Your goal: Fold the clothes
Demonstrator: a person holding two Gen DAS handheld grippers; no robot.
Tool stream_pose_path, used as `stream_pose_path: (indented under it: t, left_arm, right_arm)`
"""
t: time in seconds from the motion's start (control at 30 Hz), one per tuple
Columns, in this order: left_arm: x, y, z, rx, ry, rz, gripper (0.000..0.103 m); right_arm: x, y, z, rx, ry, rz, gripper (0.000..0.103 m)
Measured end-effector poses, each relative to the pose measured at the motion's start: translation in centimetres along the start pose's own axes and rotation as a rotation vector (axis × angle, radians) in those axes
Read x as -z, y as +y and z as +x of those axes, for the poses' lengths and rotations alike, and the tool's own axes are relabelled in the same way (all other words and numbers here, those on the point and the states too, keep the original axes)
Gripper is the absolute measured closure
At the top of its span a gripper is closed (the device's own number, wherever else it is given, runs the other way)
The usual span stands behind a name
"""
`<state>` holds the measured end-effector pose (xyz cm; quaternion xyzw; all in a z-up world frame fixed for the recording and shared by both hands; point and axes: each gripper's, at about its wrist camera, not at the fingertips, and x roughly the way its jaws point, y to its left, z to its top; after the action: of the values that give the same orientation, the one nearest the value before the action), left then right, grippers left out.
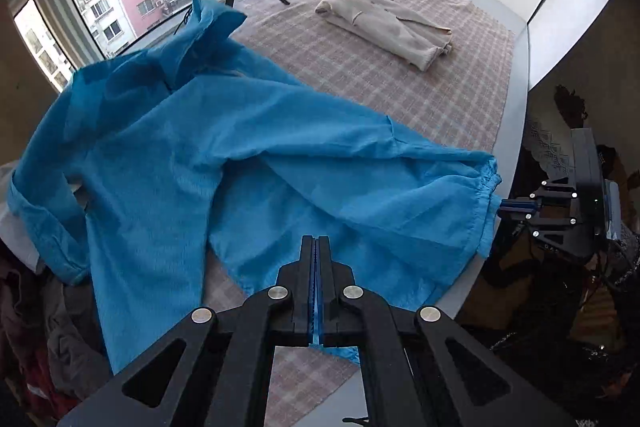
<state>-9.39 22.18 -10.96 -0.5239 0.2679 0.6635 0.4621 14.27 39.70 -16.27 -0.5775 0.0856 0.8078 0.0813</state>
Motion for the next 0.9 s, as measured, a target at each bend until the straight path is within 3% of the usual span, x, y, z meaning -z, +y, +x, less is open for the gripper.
stream_pose_path:
  t: [0.1, 0.17, 0.2, 0.27, 0.3, 0.37, 0.47, 0.6, 0.67, 0.73, 0.77, 0.8, 0.87, 0.9]
  left_arm:
    - [1.1, 3.1, 4.3, 0.050, 0.046, -0.145, 0.103]
    - [-0.1, 3.6, 6.1, 0.051, 0.041, -0.185, 0.103]
    - [-1.1, 3.6, 7.0, 0.061, 0.044, -0.193, 0.103]
    - [-3.2, 3.6, 9.0, 0.120, 0.076, -0.228, 0.091]
    - [-4.2, 3.6, 9.8, 0.133, 0.085, -0.244, 0.090]
    - [-6.3, 4.2, 11.1, 0.114, 0.083, -0.288, 0.086]
    - [-8.6, 6.4, 12.3, 0.163, 0.067, -0.423, 0.079]
    - [-10.1, 8.9, 13.4, 0.179, 0.062, -0.534, 0.078]
    - [-10.3, 9.6, 13.6, 0.186, 0.047, -0.570, 0.078]
    - [-10.5, 10.2, 13.6, 0.176, 0.033, -0.594, 0.087]
    - [-10.6, 10.4, 13.5, 0.176, 0.027, -0.596, 0.099]
    - [-11.0, 10.7, 13.5, 0.181, 0.019, -0.597, 0.102]
    - [-11.7, 11.1, 13.2, 0.190, 0.010, -0.585, 0.102]
    - [-12.0, 11.3, 12.9, 0.193, 0.004, -0.579, 0.102]
  right_arm:
    - [0.3, -1.7, 0.0, -0.041, 0.023, 0.035, 0.091]
    - [0.2, -3.2, -0.1, -0.066, 0.022, 0.075, 0.077]
    - [0.1, -3.9, -0.1, -0.056, 0.010, 0.093, 0.076]
    - [-0.6, -4.8, 0.3, -0.007, 0.005, 0.091, 0.074]
    - [-0.9, -5.1, 0.7, 0.014, 0.004, 0.078, 0.073]
    - [-1.5, -5.4, 1.8, 0.054, 0.001, 0.042, 0.071]
    - [-2.6, -6.0, 3.1, 0.039, -0.011, -0.006, 0.066]
    - [-3.7, -6.1, 3.9, -0.040, -0.010, -0.064, 0.063]
    - [-4.2, -5.7, 4.5, -0.010, -0.012, -0.116, 0.053]
    - [-4.6, -5.7, 5.4, 0.003, 0.005, -0.148, 0.053]
    - [-4.8, -6.0, 5.9, -0.015, 0.027, -0.141, 0.054]
    - [-5.0, -6.3, 6.4, -0.033, 0.049, -0.134, 0.058]
    - [-5.4, -7.0, 7.3, -0.073, 0.091, -0.113, 0.100]
    - [-5.7, -7.4, 7.3, -0.083, 0.099, -0.104, 0.100]
